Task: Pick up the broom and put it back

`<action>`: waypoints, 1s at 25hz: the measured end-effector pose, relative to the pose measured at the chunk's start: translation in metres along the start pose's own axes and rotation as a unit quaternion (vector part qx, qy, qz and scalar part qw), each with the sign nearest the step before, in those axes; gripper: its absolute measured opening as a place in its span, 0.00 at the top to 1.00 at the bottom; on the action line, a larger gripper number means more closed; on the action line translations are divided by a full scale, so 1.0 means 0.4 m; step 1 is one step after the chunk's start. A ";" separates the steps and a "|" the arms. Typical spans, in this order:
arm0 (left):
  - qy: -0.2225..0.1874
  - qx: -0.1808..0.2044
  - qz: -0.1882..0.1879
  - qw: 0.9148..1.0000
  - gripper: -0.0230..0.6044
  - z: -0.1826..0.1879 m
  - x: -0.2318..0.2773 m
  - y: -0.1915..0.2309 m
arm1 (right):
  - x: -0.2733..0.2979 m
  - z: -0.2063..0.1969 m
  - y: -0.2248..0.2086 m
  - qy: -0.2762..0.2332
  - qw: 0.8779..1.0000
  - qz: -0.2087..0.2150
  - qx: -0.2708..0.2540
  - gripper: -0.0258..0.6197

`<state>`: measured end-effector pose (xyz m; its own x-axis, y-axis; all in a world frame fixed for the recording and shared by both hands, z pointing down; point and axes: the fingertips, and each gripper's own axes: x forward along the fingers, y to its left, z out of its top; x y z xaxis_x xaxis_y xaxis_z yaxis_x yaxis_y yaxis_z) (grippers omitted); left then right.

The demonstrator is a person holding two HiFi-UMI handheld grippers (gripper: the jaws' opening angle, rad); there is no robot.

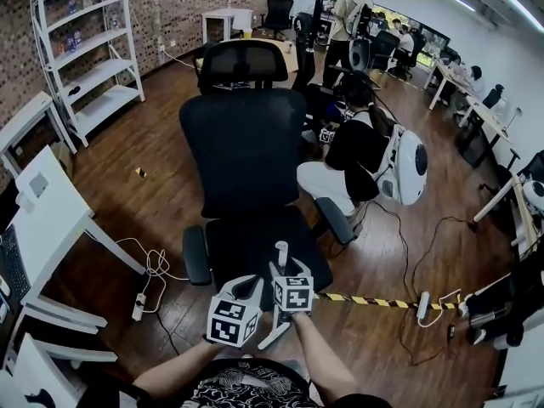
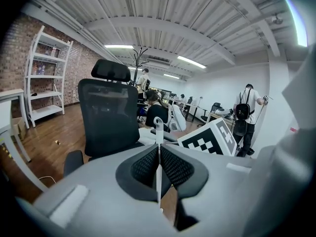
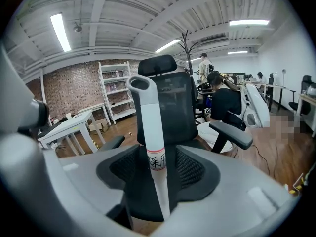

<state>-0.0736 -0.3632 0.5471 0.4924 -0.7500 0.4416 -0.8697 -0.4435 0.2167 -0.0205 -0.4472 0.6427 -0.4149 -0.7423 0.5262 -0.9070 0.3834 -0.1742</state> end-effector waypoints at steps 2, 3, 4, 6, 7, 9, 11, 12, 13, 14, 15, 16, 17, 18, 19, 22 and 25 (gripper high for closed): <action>0.000 -0.001 0.003 1.000 0.95 -0.001 -0.001 0.011 | 0.016 0.001 -0.007 -0.001 1.000 -0.004 -0.002 0.65; 0.000 -0.001 0.005 1.000 0.95 -0.001 -0.002 0.016 | 0.023 0.001 -0.014 -0.001 1.000 -0.008 -0.007 0.65; 0.001 -0.001 0.007 1.000 0.95 -0.002 -0.003 0.020 | 0.029 0.002 -0.020 0.000 1.000 -0.013 -0.014 0.65; 0.002 0.000 0.010 1.000 0.95 -0.002 -0.005 0.028 | 0.037 0.007 -0.028 -0.002 0.999 -0.021 -0.030 0.72; 0.002 0.001 0.011 1.000 0.95 -0.002 -0.007 0.031 | 0.038 0.010 -0.030 -0.004 0.999 -0.024 -0.036 0.79; 0.002 0.001 0.012 1.000 0.95 0.001 -0.012 0.034 | 0.037 0.012 -0.029 -0.005 0.999 -0.024 -0.044 0.83; 0.000 0.003 0.013 1.000 0.95 0.005 -0.015 0.032 | 0.029 0.014 -0.028 -0.008 0.999 -0.023 -0.049 0.84; 0.000 0.003 0.013 1.000 0.95 0.005 -0.016 0.029 | 0.023 0.017 -0.026 -0.012 0.998 -0.023 -0.049 0.84; 0.000 0.003 0.012 1.000 0.95 0.005 -0.017 0.027 | 0.015 0.022 -0.024 -0.017 0.998 -0.023 -0.048 0.84; 0.000 0.002 0.011 1.000 0.95 0.004 -0.018 0.024 | 0.008 0.024 -0.022 -0.020 0.998 -0.024 -0.047 0.84; 0.001 0.002 0.010 1.000 0.95 0.002 -0.020 0.022 | 0.002 0.020 -0.021 -0.021 0.998 -0.025 -0.046 0.84; 0.001 0.002 0.009 1.000 0.95 0.001 -0.022 0.019 | -0.004 0.013 -0.020 -0.020 0.998 -0.027 -0.047 0.84; 0.000 0.001 0.008 1.000 0.95 -0.001 -0.026 0.016 | -0.011 0.006 -0.019 -0.020 0.998 -0.028 -0.048 0.84; 0.000 0.000 0.008 1.000 0.95 -0.001 -0.030 0.012 | -0.019 0.000 -0.017 -0.021 0.998 -0.030 -0.050 0.84; -0.002 -0.001 0.007 1.000 0.95 0.000 -0.034 0.007 | -0.030 -0.006 -0.014 -0.024 0.998 -0.030 -0.051 0.84; -0.006 -0.004 0.005 1.000 0.95 0.003 -0.044 -0.013 | -0.079 -0.024 -0.003 -0.030 0.998 -0.031 -0.047 0.84; -0.008 -0.008 0.002 1.000 0.95 0.000 -0.052 -0.036 | -0.129 -0.042 0.001 -0.041 0.998 -0.034 -0.043 0.84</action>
<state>-0.0714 -0.3414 0.5349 0.4892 -0.7592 0.4293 -0.8721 -0.4329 0.2281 0.0018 -0.3994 0.6294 -0.3606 -0.8091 0.4640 -0.9250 0.3741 -0.0665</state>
